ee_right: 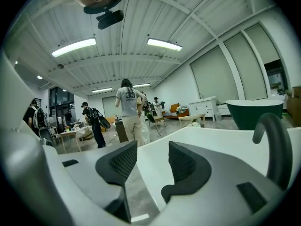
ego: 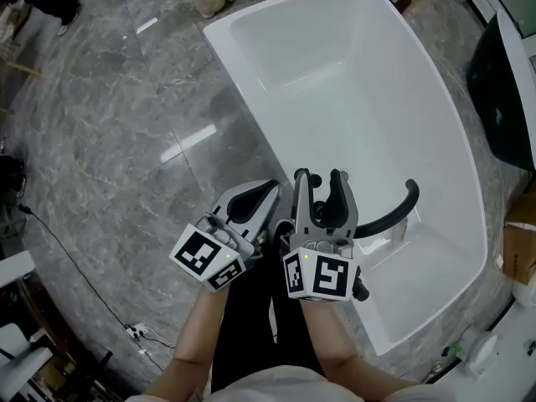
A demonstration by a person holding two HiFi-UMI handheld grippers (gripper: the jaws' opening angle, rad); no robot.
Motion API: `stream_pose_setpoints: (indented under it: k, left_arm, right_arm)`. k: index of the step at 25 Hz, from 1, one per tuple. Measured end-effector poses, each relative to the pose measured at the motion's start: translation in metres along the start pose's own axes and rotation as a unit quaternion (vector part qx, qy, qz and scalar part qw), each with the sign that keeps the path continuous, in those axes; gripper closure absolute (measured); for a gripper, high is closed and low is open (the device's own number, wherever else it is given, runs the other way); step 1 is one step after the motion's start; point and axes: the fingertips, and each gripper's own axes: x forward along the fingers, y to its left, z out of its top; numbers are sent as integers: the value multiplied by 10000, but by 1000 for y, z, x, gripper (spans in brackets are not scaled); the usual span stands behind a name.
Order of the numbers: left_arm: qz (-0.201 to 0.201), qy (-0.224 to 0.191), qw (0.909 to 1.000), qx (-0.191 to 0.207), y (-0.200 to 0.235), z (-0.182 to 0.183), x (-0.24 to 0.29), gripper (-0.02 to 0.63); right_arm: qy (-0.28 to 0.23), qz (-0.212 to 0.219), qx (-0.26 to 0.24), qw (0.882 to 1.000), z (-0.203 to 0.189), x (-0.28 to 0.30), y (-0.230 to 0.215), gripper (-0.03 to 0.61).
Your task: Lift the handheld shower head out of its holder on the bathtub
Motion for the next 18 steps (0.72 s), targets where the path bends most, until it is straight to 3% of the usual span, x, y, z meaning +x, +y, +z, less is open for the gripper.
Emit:
stream_pose_setpoints:
  k: [18]
  left_arm:
    - [108,295,9991,-285,37,-53,17,601]
  right_arm:
    - [393,-354,6,9986,-63,26,-27,383]
